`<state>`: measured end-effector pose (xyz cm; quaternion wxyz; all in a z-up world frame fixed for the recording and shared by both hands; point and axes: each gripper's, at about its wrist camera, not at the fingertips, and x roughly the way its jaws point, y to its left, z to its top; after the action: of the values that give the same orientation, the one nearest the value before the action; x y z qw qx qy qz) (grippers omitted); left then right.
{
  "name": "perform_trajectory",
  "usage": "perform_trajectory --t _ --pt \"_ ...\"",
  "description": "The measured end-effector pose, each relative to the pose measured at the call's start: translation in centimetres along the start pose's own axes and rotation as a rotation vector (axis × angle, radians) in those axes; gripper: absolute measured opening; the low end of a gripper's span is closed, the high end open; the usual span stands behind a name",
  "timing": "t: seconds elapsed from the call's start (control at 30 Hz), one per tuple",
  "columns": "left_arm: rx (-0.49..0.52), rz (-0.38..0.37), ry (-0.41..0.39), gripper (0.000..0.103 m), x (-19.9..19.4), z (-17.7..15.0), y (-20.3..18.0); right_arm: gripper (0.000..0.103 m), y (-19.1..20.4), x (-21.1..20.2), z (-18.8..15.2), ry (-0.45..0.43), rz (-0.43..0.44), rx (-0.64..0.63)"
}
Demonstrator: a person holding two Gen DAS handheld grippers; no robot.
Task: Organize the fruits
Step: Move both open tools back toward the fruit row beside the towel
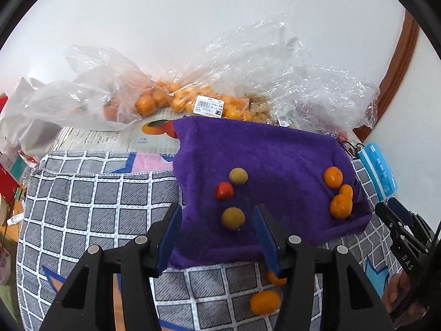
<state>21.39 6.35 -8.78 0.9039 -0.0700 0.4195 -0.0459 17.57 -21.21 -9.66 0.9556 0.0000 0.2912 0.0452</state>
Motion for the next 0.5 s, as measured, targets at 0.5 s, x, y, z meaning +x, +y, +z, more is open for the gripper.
perform_trajectory --t 0.5 --pt "0.011 -0.005 -0.026 0.052 -2.0 -3.0 1.5 0.046 2.7 0.6 -3.2 0.132 0.100 0.037"
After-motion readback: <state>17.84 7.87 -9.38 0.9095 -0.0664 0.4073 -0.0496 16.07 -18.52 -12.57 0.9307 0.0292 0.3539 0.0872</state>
